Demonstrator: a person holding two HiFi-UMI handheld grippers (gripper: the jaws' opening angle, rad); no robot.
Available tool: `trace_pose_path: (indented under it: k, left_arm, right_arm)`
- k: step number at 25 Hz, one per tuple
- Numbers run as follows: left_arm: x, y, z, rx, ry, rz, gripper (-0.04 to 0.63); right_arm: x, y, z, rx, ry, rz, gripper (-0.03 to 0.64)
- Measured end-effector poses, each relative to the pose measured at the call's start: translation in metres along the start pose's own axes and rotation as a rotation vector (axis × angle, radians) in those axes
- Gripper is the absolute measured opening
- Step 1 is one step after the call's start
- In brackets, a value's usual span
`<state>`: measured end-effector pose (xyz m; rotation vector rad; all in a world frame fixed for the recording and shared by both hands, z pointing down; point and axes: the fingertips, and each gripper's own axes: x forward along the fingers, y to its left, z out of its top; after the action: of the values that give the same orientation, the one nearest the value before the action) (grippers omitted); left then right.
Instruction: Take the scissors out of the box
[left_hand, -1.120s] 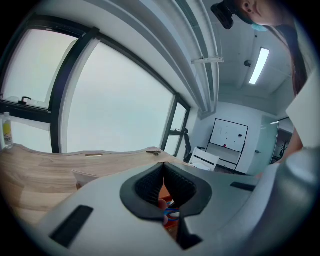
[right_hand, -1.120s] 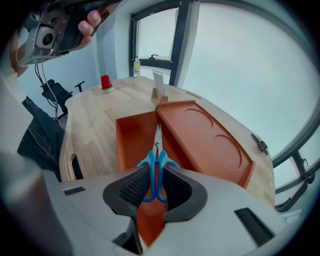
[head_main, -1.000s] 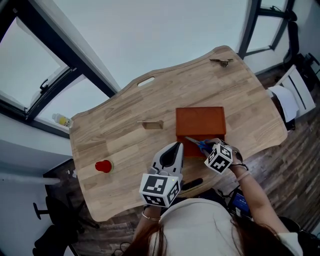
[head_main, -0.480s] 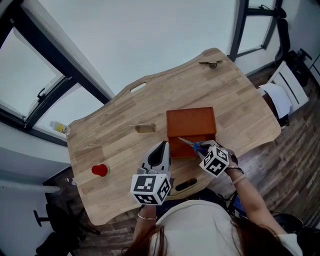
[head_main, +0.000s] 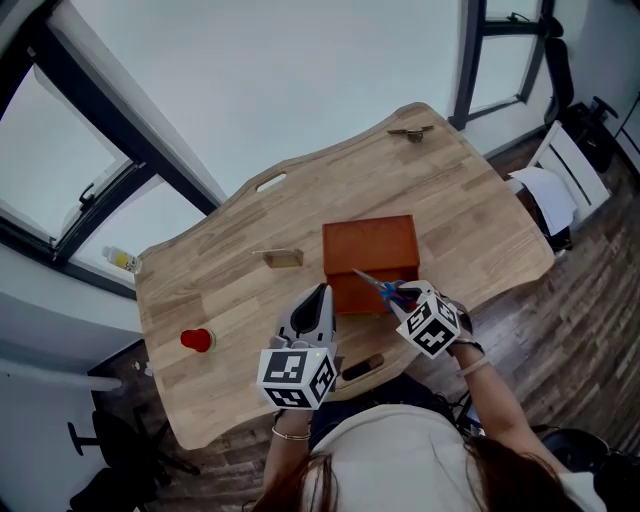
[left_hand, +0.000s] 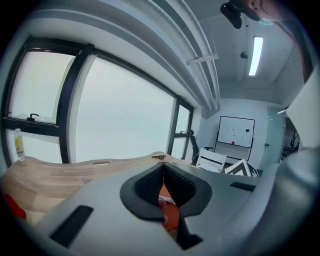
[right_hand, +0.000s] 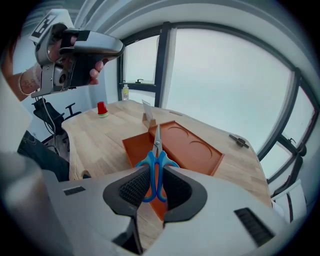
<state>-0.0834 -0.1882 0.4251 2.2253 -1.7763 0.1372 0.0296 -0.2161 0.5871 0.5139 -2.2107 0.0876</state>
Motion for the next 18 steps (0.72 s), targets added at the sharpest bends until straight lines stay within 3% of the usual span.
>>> trace_pose_path:
  k: [18]
  left_arm:
    - [-0.004,-0.032,0.004,0.047,-0.01,-0.009,0.02]
  right_arm:
    - [-0.072,-0.014,0.018,0.196,-0.241,-0.109,0.109]
